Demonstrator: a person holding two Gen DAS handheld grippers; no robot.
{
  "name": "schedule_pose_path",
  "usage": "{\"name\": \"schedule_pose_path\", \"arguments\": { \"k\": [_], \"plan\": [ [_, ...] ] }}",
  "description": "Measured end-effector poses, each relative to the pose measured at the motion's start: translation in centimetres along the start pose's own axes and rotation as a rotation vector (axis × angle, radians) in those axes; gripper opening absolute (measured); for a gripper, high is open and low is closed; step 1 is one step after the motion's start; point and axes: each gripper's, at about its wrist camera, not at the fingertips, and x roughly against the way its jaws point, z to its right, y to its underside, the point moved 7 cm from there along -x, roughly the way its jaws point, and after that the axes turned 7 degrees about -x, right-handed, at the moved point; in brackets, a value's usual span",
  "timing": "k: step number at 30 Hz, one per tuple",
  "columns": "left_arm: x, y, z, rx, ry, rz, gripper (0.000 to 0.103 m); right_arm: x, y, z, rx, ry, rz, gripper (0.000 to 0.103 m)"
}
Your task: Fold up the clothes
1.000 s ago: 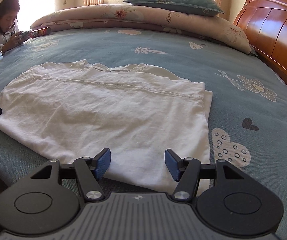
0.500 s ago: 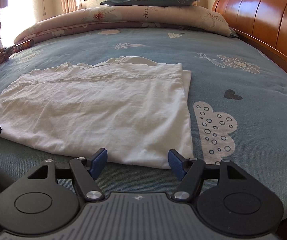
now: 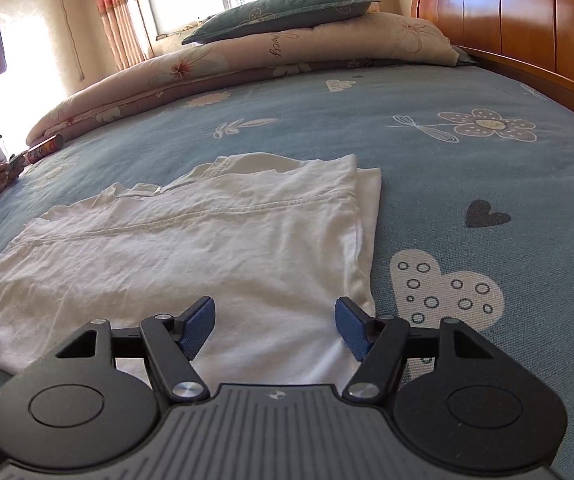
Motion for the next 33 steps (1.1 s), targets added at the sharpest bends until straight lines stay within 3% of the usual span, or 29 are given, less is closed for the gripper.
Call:
{"name": "schedule_pose_path", "arguments": {
  "k": [6,13,18,20,24,30,33],
  "plan": [
    [-0.9,0.1,0.2,0.01,-0.008,-0.024,0.079,2.4,0.0,-0.3,0.037,0.067,0.036,0.071],
    [-1.4,-0.2,2.3,-0.021,0.02,-0.022,0.079,2.8,0.9,-0.1,-0.007,-0.015,0.01,0.072],
    [-1.2,-0.1,2.7,-0.029,0.013,-0.019,0.079,2.9,1.4,1.4,-0.01,0.131,0.008,0.072],
    [-1.1,-0.2,2.6,-0.026,0.008,-0.015,0.079,3.8,1.1,0.9,-0.011,0.096,0.028,0.072],
    [-1.3,-0.4,2.8,-0.027,-0.002,-0.005,0.084,4.4,1.1,-2.2,0.088,0.042,0.055,0.076],
    [-1.4,0.7,2.7,-0.036,-0.047,-0.015,0.084,2.3,4.5,-4.2,0.249,0.119,-0.024,0.077],
    [-1.5,1.8,1.7,-0.007,-0.058,-0.042,0.084,3.1,4.9,-3.8,0.236,0.127,-0.018,0.082]
  ]
}}
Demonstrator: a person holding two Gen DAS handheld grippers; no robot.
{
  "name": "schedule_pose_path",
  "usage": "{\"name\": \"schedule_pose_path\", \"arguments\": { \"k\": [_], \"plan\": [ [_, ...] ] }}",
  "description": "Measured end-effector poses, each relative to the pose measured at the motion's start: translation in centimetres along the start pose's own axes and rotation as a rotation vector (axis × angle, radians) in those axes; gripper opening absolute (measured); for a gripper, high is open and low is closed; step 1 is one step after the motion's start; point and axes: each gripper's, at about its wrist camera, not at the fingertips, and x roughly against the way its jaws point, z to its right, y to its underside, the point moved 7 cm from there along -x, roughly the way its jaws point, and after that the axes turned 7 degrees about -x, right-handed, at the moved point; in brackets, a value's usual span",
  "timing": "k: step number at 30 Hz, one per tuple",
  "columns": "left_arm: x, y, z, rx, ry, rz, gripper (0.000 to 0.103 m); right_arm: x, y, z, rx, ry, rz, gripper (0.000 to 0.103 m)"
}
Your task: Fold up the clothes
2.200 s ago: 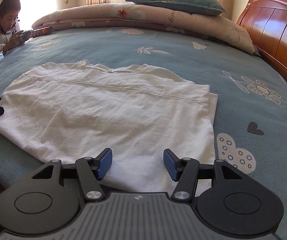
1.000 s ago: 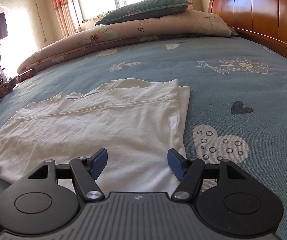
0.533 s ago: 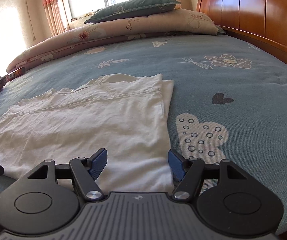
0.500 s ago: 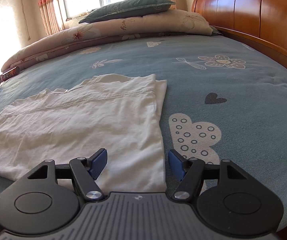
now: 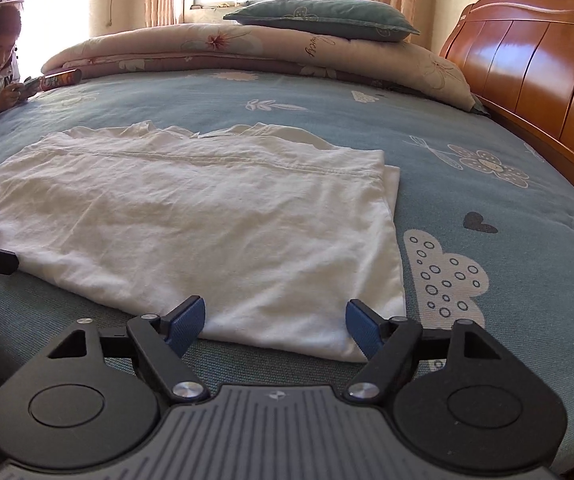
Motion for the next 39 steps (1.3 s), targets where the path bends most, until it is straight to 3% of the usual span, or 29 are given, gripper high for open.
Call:
{"name": "schedule_pose_path", "arguments": {
  "k": [8,12,13,15,19,27,32,36,39],
  "plan": [
    [1.3,-1.7,-1.0,0.049,0.024,0.097,0.086,0.4,-1.8,-1.5,0.051,-0.016,0.036,0.084],
    [-0.2,-0.8,-0.8,0.078,0.045,0.058,0.086,-1.0,-0.9,-2.2,0.055,-0.014,0.006,0.085],
    [-0.6,-0.3,-0.7,0.087,0.057,0.042,0.086,-1.2,-0.7,-2.1,0.043,-0.017,0.001,0.09],
    [-0.7,0.6,-0.7,0.094,0.069,0.053,0.089,-1.3,-0.3,-1.6,0.001,-0.029,-0.001,0.103],
    [-0.7,1.1,-0.6,0.1,0.109,0.054,0.102,-1.3,0.2,-1.1,-0.027,-0.058,0.001,0.103],
    [-0.9,0.9,-0.6,0.139,0.091,0.052,0.102,-1.2,0.5,-1.0,-0.034,-0.064,0.03,0.103],
    [-0.7,0.4,-0.5,0.151,0.083,0.005,0.102,-1.0,0.7,-1.0,-0.034,-0.062,0.059,0.103],
    [1.2,-1.8,-2.4,0.194,0.096,0.085,0.102,-0.5,0.3,-0.5,-0.097,-0.103,0.078,0.103],
    [1.6,-4.4,-5.4,0.174,0.026,0.12,0.102,-0.1,-0.2,0.3,-0.199,-0.167,0.114,0.103]
  ]
}}
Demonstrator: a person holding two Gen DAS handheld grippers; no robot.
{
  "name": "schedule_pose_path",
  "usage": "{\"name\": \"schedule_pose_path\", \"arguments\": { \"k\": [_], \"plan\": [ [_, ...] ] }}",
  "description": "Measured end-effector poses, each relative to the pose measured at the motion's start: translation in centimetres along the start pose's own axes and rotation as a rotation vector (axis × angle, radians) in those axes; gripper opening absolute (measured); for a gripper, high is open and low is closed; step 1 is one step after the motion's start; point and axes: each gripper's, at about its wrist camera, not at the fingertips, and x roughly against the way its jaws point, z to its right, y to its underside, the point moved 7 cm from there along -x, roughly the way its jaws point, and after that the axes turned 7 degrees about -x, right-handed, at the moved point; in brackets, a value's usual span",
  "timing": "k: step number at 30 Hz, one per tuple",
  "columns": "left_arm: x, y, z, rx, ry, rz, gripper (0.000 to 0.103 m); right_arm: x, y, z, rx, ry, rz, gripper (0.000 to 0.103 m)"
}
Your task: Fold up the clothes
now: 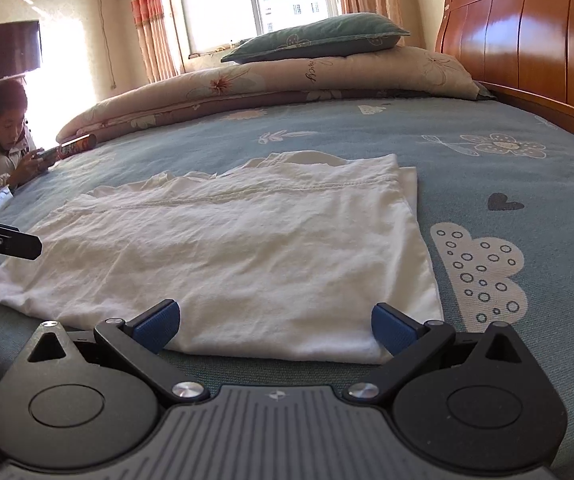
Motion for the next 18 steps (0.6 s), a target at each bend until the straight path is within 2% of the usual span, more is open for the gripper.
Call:
{"name": "schedule_pose_path", "arguments": {
  "k": [2,4,7,10,15,18],
  "plan": [
    [-1.1,-1.8,-1.9,0.009,-0.028,0.005,0.102,0.2,-0.4,0.4,-0.053,-0.024,0.022,0.103],
    [-2.9,-2.7,-3.4,0.054,-0.032,-0.011,0.102,0.4,-0.7,0.6,-0.06,-0.012,0.051,0.103],
    [-6.3,-2.4,-4.6,0.105,-0.038,-0.051,0.102,0.5,-1.1,0.7,-0.061,0.009,0.082,0.103],
    [-9.5,-1.9,-5.6,0.148,-0.047,-0.09,0.102,0.1,-1.3,0.8,-0.071,0.011,0.074,0.103],
    [-11.7,-3.0,-6.0,0.07,-0.11,-0.083,0.103,-0.8,-1.4,0.3,-0.07,-0.011,0.059,0.103],
    [-11.9,-4.3,-6.0,0.068,-0.143,-0.093,0.102,-1.1,-1.5,-0.5,-0.039,-0.015,0.062,0.103]
  ]
}}
